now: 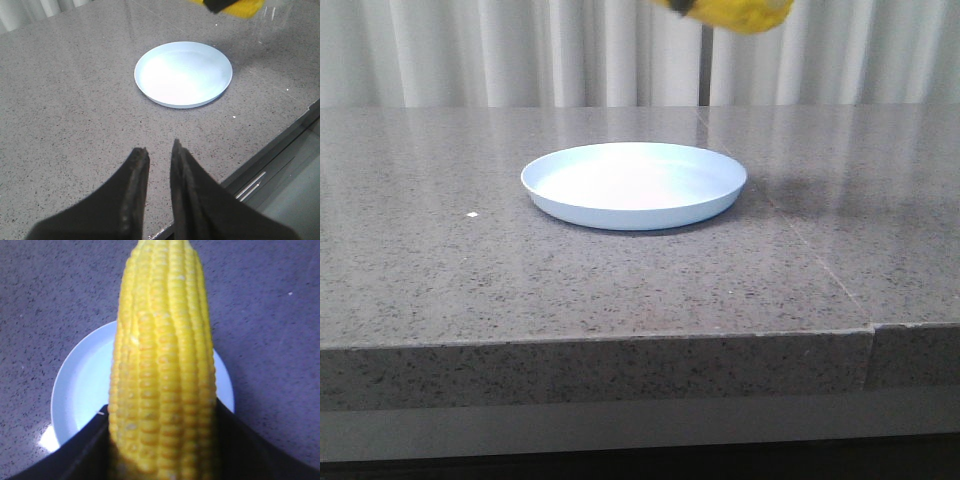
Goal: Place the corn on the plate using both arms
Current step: 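Lift the corn with the right gripper and carry it over the plate, then lower the corn onto the plate, open the right gripper and withdraw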
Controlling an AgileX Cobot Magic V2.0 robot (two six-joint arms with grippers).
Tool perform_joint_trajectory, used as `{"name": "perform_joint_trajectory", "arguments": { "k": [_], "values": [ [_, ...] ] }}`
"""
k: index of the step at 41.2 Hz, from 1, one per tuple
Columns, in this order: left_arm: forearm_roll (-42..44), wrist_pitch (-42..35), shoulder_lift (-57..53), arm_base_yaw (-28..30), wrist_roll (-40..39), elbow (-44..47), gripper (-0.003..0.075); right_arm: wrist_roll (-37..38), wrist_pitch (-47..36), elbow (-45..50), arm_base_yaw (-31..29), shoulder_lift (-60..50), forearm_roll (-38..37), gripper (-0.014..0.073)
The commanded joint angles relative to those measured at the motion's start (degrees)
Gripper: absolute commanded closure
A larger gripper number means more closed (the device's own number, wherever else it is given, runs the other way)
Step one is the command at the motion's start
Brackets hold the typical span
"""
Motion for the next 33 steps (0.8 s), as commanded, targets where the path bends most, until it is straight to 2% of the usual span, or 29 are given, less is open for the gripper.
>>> {"name": "perform_joint_trajectory", "arguments": {
  "k": [1,14,25,27,33],
  "values": [
    [-0.5,-4.0,0.4,-0.3,-0.7,-1.2,0.0607,-0.5,-3.2,-1.9,0.7,0.3,0.7,0.0314],
    [-0.5,-4.0,0.4,-0.3,-0.7,-1.2,0.0607,-0.5,-3.7,-1.9,0.9,8.9,1.6,0.03],
    [-0.5,-4.0,0.4,-0.3,-0.7,-1.2,0.0607,-0.5,-5.6,-1.9,0.9,10.7,2.6,0.0027],
    [-0.5,-4.0,0.4,-0.3,-0.7,-1.2,0.0607,-0.5,-5.6,-1.9,0.9,10.6,2.6,0.0003],
    [-0.5,-4.0,0.4,-0.3,-0.7,-1.2,0.0607,-0.5,-5.0,-1.9,0.9,9.1,2.6,-0.0001]
  ]
}}
